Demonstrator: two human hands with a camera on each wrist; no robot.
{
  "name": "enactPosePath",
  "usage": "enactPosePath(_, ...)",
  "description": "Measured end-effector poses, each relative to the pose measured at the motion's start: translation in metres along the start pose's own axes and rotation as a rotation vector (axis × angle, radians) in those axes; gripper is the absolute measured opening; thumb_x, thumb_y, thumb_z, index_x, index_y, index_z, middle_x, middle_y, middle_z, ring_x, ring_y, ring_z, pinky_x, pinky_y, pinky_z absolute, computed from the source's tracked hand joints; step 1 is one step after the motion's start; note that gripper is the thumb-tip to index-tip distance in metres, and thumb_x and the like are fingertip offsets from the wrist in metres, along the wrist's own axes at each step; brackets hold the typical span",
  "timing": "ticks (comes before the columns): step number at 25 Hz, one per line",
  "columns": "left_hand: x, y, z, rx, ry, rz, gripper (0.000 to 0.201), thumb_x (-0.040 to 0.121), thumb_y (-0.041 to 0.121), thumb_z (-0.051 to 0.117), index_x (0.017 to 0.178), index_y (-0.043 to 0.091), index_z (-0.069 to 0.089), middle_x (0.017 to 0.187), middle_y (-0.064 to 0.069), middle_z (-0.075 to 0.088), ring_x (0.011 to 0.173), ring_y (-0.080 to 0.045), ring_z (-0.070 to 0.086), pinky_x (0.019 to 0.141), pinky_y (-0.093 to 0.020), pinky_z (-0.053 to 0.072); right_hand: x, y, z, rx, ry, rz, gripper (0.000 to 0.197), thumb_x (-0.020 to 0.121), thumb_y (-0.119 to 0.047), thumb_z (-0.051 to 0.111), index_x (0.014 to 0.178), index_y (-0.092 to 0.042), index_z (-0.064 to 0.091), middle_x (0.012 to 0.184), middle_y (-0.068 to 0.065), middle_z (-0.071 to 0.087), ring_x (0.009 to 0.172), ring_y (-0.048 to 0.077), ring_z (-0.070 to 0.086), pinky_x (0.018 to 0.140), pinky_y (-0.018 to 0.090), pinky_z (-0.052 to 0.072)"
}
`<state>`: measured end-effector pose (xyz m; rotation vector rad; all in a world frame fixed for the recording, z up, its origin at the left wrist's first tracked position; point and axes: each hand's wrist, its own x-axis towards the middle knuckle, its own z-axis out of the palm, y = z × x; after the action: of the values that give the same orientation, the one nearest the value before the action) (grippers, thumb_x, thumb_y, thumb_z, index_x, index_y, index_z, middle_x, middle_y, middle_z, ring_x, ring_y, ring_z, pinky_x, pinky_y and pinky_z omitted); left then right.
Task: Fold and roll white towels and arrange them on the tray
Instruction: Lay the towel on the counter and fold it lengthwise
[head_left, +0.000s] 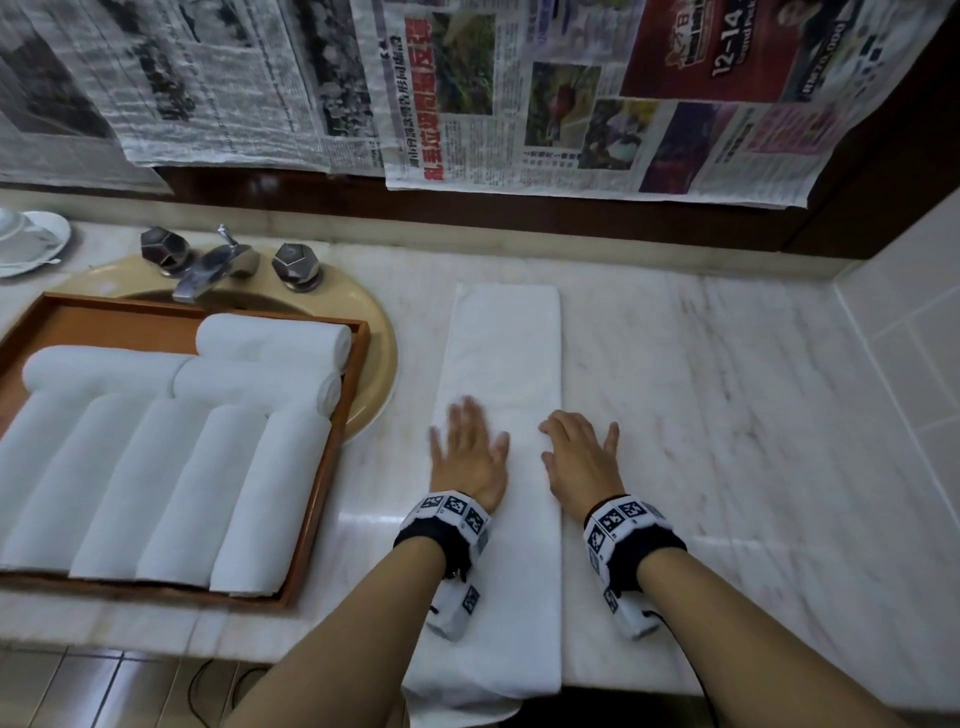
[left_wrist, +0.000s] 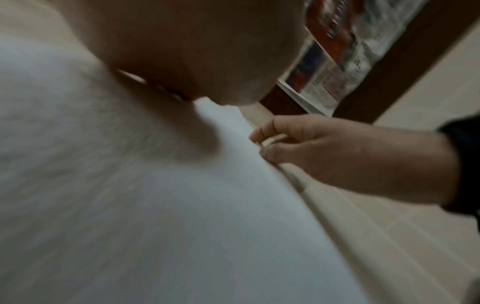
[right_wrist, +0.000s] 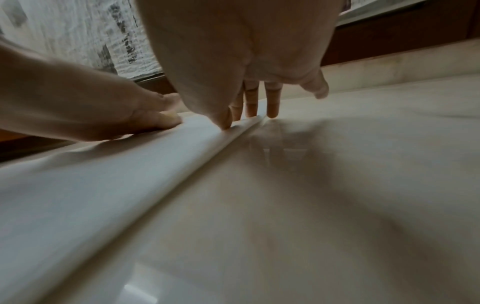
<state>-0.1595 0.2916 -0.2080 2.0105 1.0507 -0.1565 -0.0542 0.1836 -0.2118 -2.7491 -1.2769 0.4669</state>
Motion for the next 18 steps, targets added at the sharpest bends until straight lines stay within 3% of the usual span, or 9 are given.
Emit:
enactPosePath(2,0.012,0.005,-0.013,-0.051,0.127,-0.282,0.07,0.102,0.05,0.007,0.151,0.007,-0.018,0.157,-0.007,-0.028,0.145,-0.019,-0.025,0.118,-0.048,-0.014,0.009,-0.002,-0.006,0.003,0.03,0.01,0.053,0.091,-0.021,0.049,0.142,-0.021,0.035,0.145,-0.004,0.038,0.133,0.019,0.034,0.108,0.049,0.026)
enactPosePath(6,0.027,0.016,-0.007,0.167,-0.12,0.204,0.063,0.103,0.047,0.006,0.153,0.014,-0.016,0.157,0.002,-0.027,0.146,-0.015,-0.023,0.118,-0.044,-0.016,0.026,-0.005,-0.015,-0.072,-0.04,0.042,0.066,0.086,-0.026,0.051,0.146,-0.023,0.027,0.139,-0.002,0.039,0.123,0.024,0.038,0.092,0.043,0.034)
enactPosePath(7,0.036,0.015,-0.01,0.082,-0.114,0.143,0.064,0.102,0.047,0.006,0.152,0.015,-0.017,0.157,0.001,-0.028,0.145,-0.015,-0.024,0.117,-0.044,-0.017,0.029,-0.005,-0.016,-0.094,-0.052,0.044,0.064,0.086,-0.026,0.051,0.145,-0.022,0.029,0.138,-0.001,0.039,0.122,0.024,0.038,0.091,0.042,0.034)
enactPosePath(10,0.058,0.023,-0.032,-0.102,0.123,-0.334,0.07,0.101,0.051,0.007,0.152,0.008,-0.016,0.157,-0.007,-0.027,0.145,-0.021,-0.025,0.118,-0.048,-0.014,0.038,-0.004,-0.017,-0.108,-0.019,0.045,0.053,0.089,-0.025,0.046,0.141,-0.019,0.036,0.131,0.0,0.046,0.116,0.023,0.042,0.088,0.041,0.032)
enactPosePath(11,0.06,0.028,-0.034,-0.009,0.089,-0.256,0.07,0.102,0.05,0.008,0.152,0.008,-0.015,0.158,-0.006,-0.026,0.146,-0.021,-0.023,0.119,-0.048,-0.012,0.041,-0.004,-0.017,-0.089,-0.007,0.054,0.05,0.091,-0.026,0.044,0.139,-0.019,0.038,0.13,0.0,0.048,0.115,0.023,0.044,0.088,0.041,0.032)
enactPosePath(13,0.066,0.034,-0.027,0.186,-0.085,0.174,0.063,0.103,0.045,0.009,0.153,0.013,-0.012,0.158,0.001,-0.023,0.146,-0.016,-0.02,0.12,-0.045,-0.011,0.047,-0.005,-0.018,-0.052,-0.007,0.077,0.05,0.092,-0.029,0.043,0.141,-0.02,0.036,0.127,-0.001,0.051,0.115,0.022,0.045,0.089,0.041,0.032)
enactPosePath(14,0.073,0.033,-0.027,0.205,-0.166,0.266,0.061,0.104,0.044,0.009,0.154,0.016,-0.011,0.159,0.003,-0.022,0.147,-0.014,-0.019,0.12,-0.044,-0.011,0.049,-0.004,-0.019,-0.042,-0.013,0.087,0.055,0.091,-0.029,0.044,0.143,-0.021,0.032,0.127,-0.001,0.052,0.114,0.022,0.046,0.088,0.042,0.033)
enactPosePath(15,0.082,0.03,-0.029,0.176,-0.17,0.237,0.06,0.104,0.044,0.009,0.154,0.018,-0.012,0.159,0.003,-0.022,0.146,-0.013,-0.019,0.12,-0.043,-0.012,0.051,-0.003,-0.02,-0.043,-0.018,0.092,0.059,0.089,-0.029,0.045,0.146,-0.021,0.029,0.126,-0.002,0.053,0.113,0.022,0.047,0.088,0.042,0.033)
enactPosePath(18,0.1,0.026,-0.049,0.058,0.075,-0.212,0.066,0.103,0.047,0.009,0.152,0.012,-0.017,0.158,-0.005,-0.026,0.146,-0.019,-0.021,0.119,-0.047,-0.01,0.056,-0.001,-0.021,-0.081,-0.035,0.087,0.062,0.088,-0.027,0.045,0.147,-0.02,0.028,0.127,-0.001,0.053,0.111,0.023,0.047,0.086,0.042,0.031)
